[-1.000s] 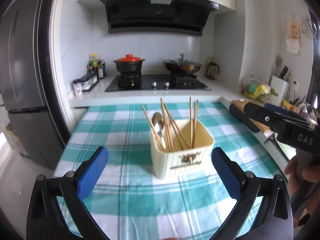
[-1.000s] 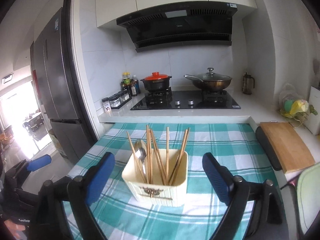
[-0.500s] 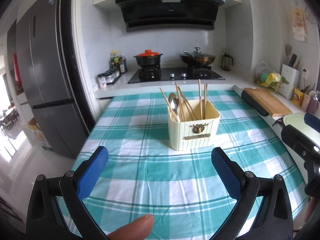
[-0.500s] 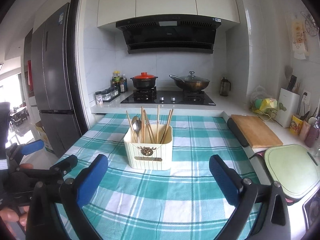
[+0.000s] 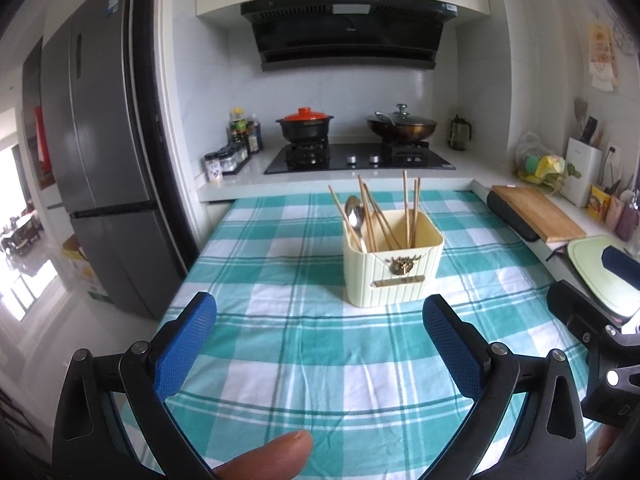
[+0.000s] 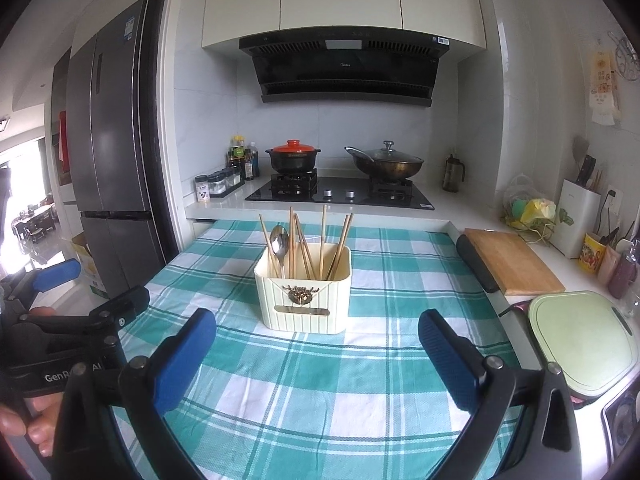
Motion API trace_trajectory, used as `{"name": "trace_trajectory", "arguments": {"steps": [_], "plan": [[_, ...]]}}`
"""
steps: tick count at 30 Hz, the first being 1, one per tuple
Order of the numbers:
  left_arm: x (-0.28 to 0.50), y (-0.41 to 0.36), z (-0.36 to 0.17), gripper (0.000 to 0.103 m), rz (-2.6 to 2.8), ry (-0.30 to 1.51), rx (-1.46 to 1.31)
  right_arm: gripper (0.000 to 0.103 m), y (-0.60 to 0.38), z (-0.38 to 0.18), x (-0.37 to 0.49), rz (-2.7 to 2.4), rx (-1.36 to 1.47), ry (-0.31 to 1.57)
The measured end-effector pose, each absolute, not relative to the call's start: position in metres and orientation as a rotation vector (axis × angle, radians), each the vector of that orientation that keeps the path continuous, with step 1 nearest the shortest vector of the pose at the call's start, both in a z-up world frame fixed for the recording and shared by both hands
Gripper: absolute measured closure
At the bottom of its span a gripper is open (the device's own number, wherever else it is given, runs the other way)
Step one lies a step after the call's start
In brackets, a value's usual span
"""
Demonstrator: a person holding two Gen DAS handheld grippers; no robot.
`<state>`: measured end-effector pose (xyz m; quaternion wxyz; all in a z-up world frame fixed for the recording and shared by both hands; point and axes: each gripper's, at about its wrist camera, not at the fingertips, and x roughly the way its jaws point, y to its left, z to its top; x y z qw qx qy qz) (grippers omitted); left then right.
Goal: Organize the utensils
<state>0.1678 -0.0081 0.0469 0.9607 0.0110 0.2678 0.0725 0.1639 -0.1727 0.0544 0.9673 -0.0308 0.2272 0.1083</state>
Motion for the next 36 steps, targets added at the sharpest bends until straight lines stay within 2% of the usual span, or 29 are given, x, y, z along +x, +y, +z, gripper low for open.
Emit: {"name": "trace_trajectory", "arguments": {"steps": [36], "plan": [[0.169, -0.008, 0.043, 0.000, 0.154, 0.553, 0.014, 0.000, -0.162, 0.054, 0.162, 0.252, -0.081, 0.469]]}}
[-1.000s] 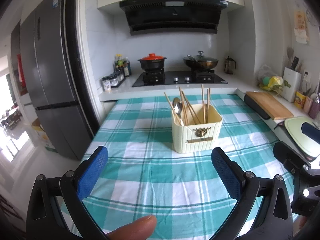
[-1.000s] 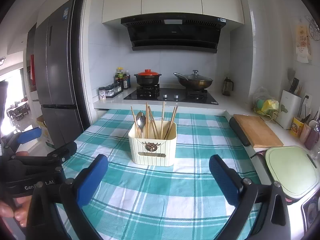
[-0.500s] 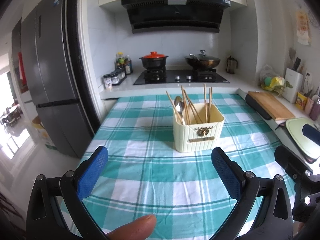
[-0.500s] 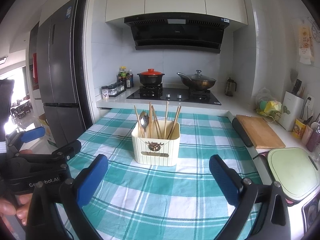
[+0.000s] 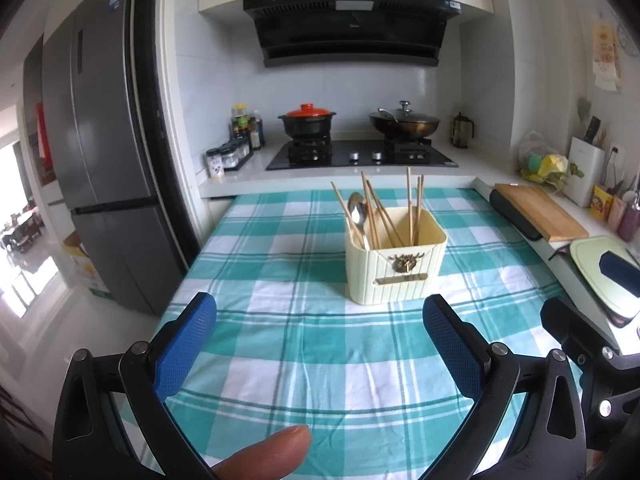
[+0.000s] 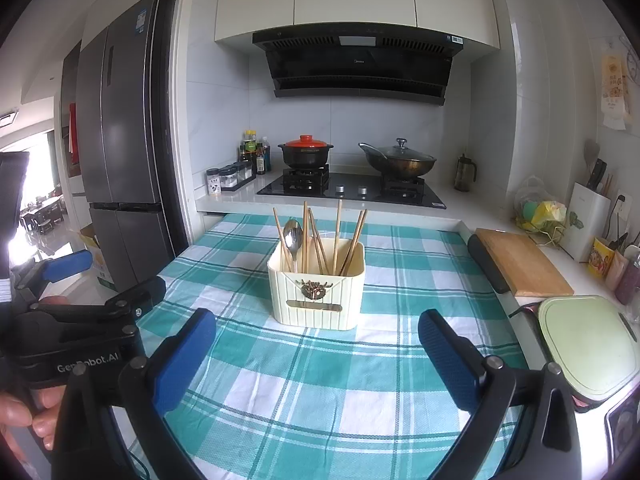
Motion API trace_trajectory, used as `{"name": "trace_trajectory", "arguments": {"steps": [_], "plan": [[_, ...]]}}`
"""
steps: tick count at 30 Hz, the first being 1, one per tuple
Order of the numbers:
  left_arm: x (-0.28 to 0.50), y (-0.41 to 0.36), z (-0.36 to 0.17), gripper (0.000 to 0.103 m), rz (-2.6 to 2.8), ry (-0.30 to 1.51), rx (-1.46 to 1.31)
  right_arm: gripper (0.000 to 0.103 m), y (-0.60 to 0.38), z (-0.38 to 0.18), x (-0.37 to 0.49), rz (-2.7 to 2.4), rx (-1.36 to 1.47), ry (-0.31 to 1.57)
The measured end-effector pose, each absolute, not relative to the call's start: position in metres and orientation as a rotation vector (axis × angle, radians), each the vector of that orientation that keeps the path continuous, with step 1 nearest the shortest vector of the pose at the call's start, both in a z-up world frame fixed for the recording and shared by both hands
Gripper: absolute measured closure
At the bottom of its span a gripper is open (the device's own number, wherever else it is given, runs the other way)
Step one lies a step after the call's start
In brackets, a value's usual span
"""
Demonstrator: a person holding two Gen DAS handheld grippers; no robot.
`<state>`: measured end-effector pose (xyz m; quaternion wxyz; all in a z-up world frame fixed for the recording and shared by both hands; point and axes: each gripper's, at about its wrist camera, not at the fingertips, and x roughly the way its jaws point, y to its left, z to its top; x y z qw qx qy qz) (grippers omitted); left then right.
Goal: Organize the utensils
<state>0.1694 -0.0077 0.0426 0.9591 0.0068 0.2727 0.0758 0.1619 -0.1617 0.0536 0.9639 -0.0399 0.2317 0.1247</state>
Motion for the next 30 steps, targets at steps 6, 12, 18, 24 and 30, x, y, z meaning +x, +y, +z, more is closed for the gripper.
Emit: {"name": "trace_trajectory", "arguments": {"steps": [6, 12, 18, 24, 30], "plan": [[0.1698, -0.0074, 0.0436, 0.000, 0.146, 0.553, 0.015, 0.000, -0.1620, 0.0530, 0.1625, 0.257, -0.078, 0.470], [0.1693, -0.0085, 0.0436, 0.000, 0.147, 0.554, 0.014, 0.000, -0.1623, 0.0529, 0.1626, 0.257, -0.078, 0.470], [0.1690, -0.0106, 0.0428, 0.000, 0.140, 0.554, 0.012, 0.000, -0.1623, 0.0533, 0.1624, 0.259, -0.078, 0.470], [0.1692, -0.0107, 0.0428, 0.000, 0.139, 0.555, 0.012, 0.000, -0.1622, 0.0534, 0.1617, 0.260, -0.078, 0.471], [0.1697, -0.0120, 0.0424, 0.000, 0.134, 0.557, 0.017, 0.000, -0.1622, 0.0535, 0.1617, 0.261, -0.079, 0.472]]}}
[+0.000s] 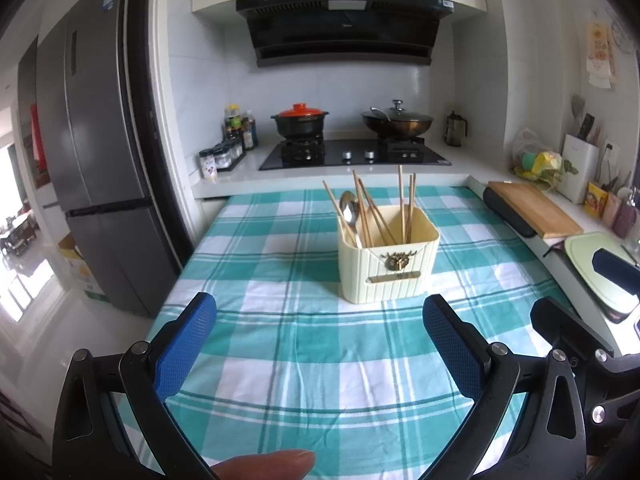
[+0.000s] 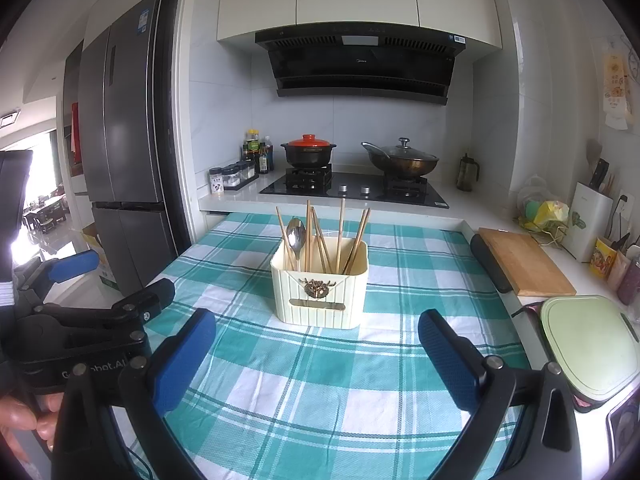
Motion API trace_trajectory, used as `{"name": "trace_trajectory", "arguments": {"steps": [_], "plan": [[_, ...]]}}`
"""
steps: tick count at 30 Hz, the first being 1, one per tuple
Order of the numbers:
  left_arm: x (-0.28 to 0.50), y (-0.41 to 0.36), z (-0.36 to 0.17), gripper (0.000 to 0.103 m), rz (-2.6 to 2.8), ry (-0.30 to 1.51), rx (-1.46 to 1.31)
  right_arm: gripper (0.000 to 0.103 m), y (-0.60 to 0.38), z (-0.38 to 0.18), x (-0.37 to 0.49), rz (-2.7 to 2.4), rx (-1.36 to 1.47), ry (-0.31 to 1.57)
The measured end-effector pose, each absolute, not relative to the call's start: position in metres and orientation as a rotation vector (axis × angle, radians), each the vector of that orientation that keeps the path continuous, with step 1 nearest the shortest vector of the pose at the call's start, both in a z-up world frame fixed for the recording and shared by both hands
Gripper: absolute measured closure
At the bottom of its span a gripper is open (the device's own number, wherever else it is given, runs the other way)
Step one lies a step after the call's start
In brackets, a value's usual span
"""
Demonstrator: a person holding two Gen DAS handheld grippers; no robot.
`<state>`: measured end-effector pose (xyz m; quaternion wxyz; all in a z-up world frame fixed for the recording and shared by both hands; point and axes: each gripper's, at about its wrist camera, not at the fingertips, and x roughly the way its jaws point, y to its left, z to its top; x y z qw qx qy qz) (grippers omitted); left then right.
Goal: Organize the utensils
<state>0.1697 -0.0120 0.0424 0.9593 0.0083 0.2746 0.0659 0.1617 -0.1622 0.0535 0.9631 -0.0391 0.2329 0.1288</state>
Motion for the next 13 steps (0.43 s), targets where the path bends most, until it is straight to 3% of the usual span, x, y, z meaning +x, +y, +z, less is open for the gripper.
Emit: {"name": "trace_trajectory", "arguments": {"steps": [13], "plan": [[0.1683, -0.0100, 0.0386, 0.000, 0.123, 0.558, 0.006, 0.000, -0.1643, 0.0477, 0.1627, 0.257, -0.076, 0.484]]}}
